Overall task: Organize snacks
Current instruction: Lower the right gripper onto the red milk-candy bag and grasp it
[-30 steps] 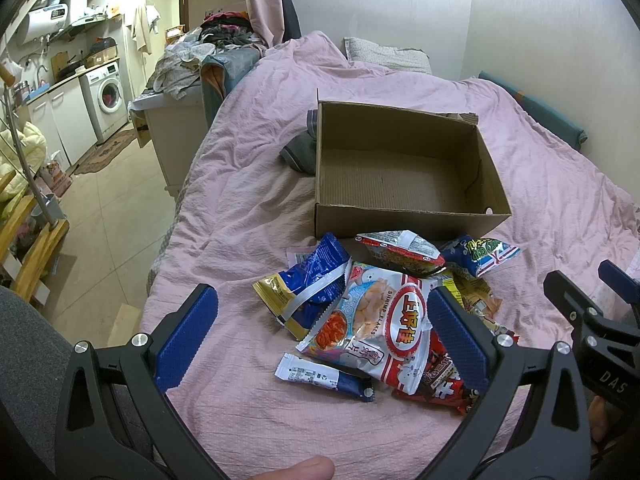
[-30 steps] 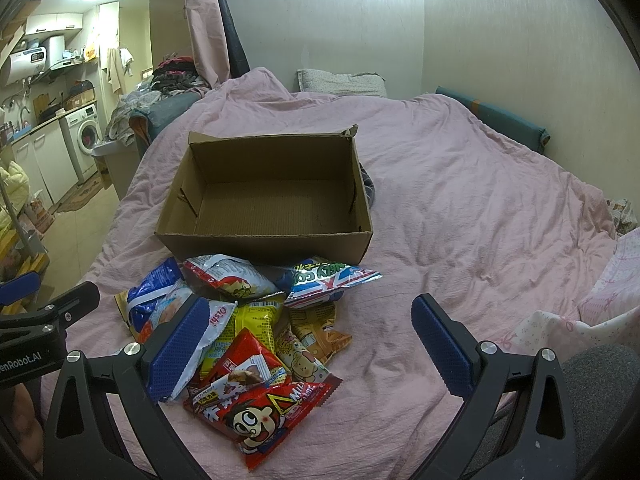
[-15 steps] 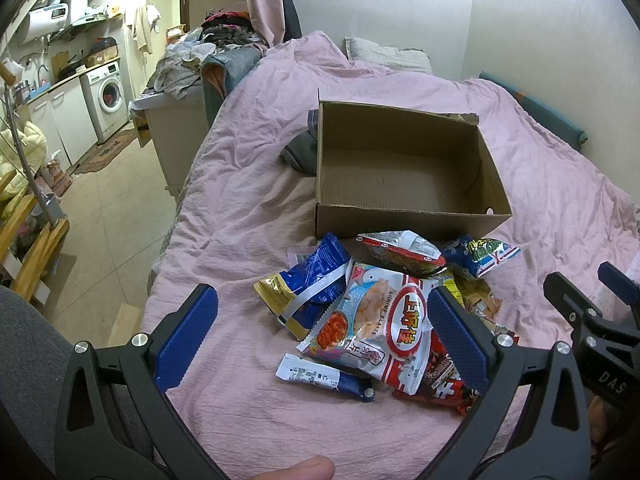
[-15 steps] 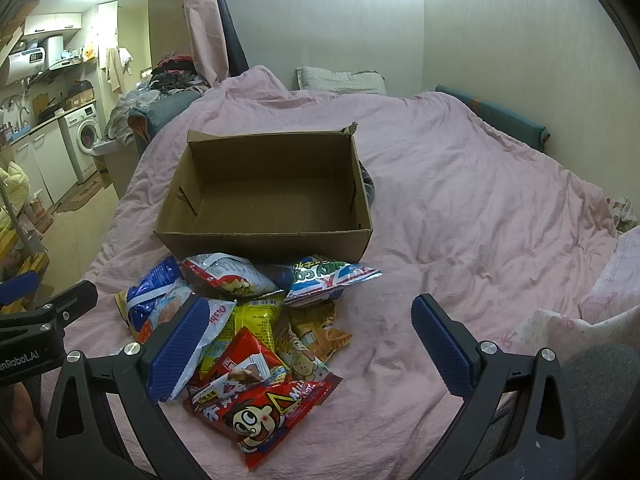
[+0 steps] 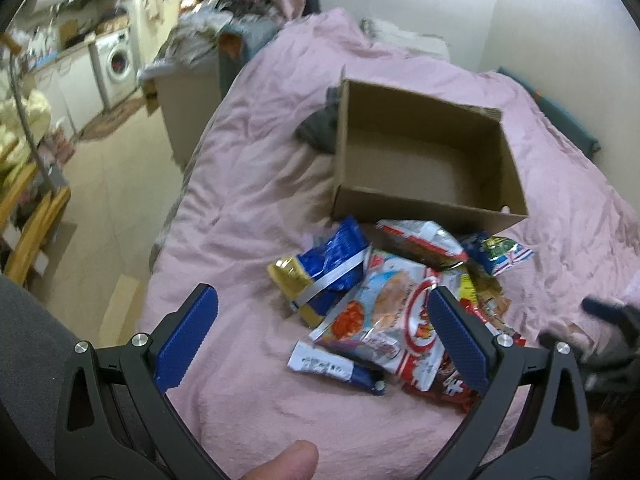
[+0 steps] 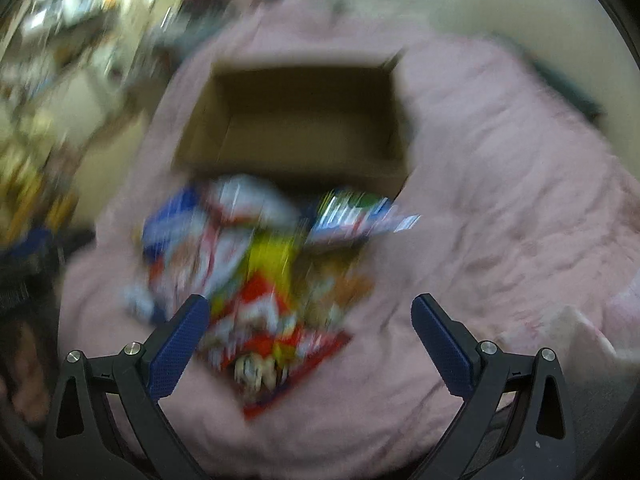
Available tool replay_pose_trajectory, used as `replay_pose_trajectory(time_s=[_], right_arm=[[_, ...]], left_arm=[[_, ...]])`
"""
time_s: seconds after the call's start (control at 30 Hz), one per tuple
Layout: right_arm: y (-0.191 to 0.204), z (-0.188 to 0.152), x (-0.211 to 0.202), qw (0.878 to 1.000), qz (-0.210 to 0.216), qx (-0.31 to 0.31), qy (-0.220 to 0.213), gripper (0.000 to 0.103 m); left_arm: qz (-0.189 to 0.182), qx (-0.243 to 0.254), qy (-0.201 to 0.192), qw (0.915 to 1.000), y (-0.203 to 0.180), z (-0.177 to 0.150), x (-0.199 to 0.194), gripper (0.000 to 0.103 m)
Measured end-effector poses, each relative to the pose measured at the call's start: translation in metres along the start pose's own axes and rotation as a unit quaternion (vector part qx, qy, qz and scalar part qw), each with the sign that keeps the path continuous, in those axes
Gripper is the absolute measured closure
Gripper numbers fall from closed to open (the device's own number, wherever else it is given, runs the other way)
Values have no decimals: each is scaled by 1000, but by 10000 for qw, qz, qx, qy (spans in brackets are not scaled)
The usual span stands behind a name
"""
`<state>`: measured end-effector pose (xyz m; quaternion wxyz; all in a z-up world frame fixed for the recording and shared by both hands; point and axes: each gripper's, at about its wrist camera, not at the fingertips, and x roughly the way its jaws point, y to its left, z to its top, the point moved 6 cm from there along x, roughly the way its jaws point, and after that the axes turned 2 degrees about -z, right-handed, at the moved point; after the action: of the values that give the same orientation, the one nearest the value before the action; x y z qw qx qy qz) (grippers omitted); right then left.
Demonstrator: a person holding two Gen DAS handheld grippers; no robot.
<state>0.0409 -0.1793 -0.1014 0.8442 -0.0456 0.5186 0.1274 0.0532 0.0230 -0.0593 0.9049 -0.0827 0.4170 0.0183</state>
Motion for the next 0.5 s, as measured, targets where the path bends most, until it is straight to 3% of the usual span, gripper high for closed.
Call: replay_pose_trajectory(time_s=[0.07, 0.2, 0.23, 0.3, 0.5], right_arm=[[15, -8, 18, 9962, 151, -630, 575, 0], [38, -17, 42, 9753, -341, -1930, 1023, 0], [43, -21, 48, 9683, -299, -2125, 1279, 0], [50, -26, 55, 9616, -145, -2295, 1497, 0], [62, -38, 84, 9490, -320, -2542, 1839, 0]], left_arm=[[43, -138, 99, 9998, 7, 0, 2, 0], [194, -278, 212, 9992, 18, 0, 6, 0], [193, -311, 252, 9990, 20, -1, 7, 0], [193, -357, 308, 9987, 23, -2, 8, 0], [165, -467, 432, 9978, 27, -2, 11, 0]])
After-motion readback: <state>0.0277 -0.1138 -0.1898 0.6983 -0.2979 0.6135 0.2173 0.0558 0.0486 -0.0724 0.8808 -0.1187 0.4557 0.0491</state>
